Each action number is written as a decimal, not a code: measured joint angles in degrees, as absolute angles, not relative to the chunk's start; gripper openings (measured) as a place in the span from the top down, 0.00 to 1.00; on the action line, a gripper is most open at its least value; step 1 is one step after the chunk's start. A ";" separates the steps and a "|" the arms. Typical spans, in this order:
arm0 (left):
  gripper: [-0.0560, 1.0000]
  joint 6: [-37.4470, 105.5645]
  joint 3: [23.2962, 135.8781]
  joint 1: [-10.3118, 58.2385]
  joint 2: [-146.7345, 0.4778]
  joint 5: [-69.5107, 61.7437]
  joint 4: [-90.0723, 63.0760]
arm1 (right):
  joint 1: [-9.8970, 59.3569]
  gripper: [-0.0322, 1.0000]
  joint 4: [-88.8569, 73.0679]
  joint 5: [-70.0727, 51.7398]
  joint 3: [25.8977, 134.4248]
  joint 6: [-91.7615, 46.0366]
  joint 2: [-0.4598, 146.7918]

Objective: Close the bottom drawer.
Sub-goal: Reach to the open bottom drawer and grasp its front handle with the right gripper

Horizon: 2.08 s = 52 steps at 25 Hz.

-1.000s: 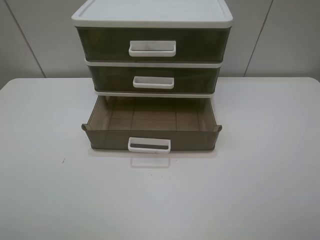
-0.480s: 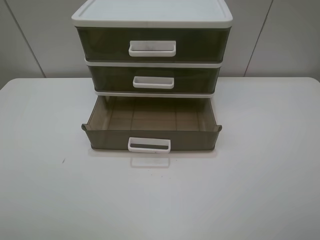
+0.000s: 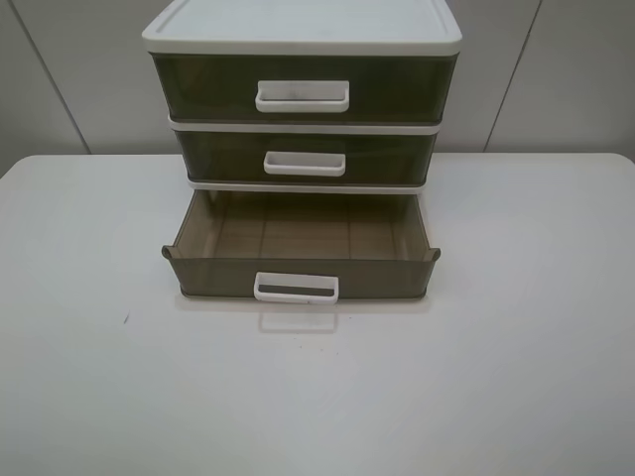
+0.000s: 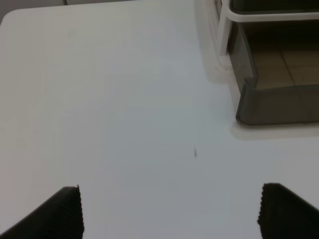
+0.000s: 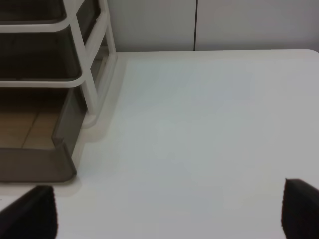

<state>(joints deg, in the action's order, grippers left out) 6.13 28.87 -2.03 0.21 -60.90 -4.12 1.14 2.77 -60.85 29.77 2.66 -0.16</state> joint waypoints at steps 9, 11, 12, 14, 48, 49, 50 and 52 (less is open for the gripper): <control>0.27 6.13 28.87 -2.03 0.21 -60.90 -4.12 | 1.14 0.21 2.77 -60.85 29.77 2.66 -0.16; 0.27 6.13 28.87 -2.03 0.21 -60.90 -4.12 | 1.14 0.21 2.77 -60.85 29.77 2.66 -0.16; 0.27 6.13 28.87 -2.03 0.21 -60.90 -4.12 | 1.14 0.21 2.77 -60.85 29.77 2.62 -0.06; 0.27 6.13 28.87 -2.03 0.21 -60.90 -4.12 | 1.14 0.21 2.52 -60.77 29.77 2.62 1.78; 0.27 6.13 28.87 -2.03 0.21 -60.90 -4.12 | 40.06 0.21 -16.35 -11.59 39.15 0.47 83.36; 0.27 6.13 28.87 -2.03 0.21 -60.90 -4.12 | 41.08 0.21 -16.40 -10.53 39.15 0.40 84.29; 0.27 6.13 28.87 -2.03 0.21 -60.90 -4.12 | 41.78 0.21 -16.40 -9.19 39.15 0.40 85.19; 0.27 6.13 28.87 -2.03 0.21 -60.90 -4.12 | 43.17 0.21 -16.40 -6.95 39.15 0.40 86.98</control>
<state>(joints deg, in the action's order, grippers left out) 6.13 28.87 -2.03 0.21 -60.90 -4.12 43.17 -16.40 -6.95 39.15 0.40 86.98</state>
